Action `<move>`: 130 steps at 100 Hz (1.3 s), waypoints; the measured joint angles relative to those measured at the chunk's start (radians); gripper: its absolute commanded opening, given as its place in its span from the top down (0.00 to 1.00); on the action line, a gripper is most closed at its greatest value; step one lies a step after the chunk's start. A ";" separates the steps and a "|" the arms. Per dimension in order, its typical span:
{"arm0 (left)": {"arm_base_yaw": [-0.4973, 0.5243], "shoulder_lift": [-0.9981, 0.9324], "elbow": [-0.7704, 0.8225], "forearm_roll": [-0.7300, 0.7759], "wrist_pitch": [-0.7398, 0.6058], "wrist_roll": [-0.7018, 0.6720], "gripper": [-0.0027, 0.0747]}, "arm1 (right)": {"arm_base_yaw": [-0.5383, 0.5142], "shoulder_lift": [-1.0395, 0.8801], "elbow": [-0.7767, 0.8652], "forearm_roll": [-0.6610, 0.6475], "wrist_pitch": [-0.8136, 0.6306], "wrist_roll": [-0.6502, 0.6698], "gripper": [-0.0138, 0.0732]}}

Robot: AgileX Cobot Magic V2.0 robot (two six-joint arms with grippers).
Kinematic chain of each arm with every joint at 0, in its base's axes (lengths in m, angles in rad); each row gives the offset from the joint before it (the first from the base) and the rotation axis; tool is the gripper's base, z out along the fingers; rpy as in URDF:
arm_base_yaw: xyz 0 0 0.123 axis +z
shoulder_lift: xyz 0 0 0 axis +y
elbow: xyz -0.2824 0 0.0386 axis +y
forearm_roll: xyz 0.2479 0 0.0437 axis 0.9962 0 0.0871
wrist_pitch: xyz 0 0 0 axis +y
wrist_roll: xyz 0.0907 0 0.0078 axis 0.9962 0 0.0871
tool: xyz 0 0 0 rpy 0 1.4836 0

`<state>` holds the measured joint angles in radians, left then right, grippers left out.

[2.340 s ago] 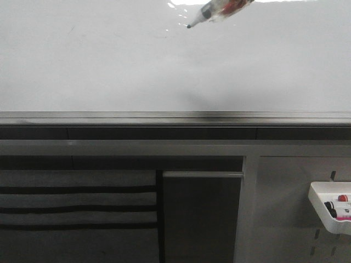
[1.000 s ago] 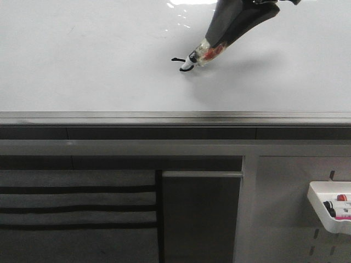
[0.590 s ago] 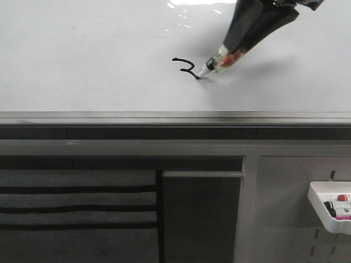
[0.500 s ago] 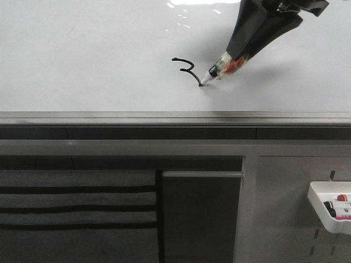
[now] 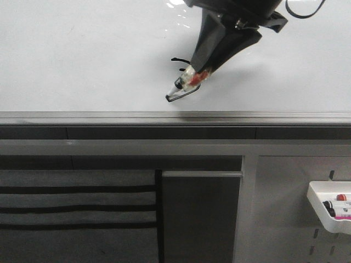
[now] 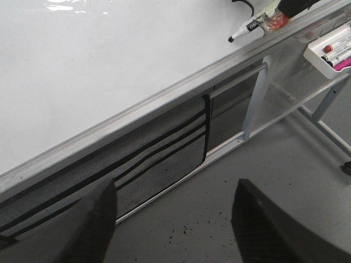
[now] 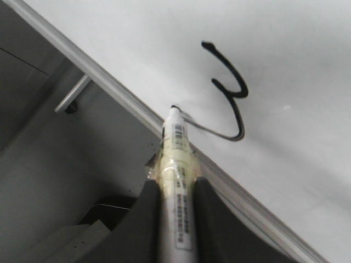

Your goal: Write number 3 on whiteboard

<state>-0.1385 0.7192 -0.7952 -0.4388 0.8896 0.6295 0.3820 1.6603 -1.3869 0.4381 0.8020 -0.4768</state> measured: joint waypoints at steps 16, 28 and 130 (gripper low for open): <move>-0.012 0.000 0.000 0.002 0.000 0.002 0.42 | 0.001 -0.015 -0.019 0.005 0.007 -0.008 0.91; -0.057 0.010 0.000 0.002 0.000 0.027 0.42 | 0.001 -0.063 -0.021 0.031 0.073 -0.077 0.91; -0.511 0.552 -0.304 -0.158 -0.082 0.346 0.42 | 0.001 -0.312 -0.021 0.215 0.439 -0.796 0.91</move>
<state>-0.6494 1.2716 -1.0988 -0.5964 0.8078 0.9755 0.3828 1.3484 -1.4082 0.6533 1.2414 -1.2729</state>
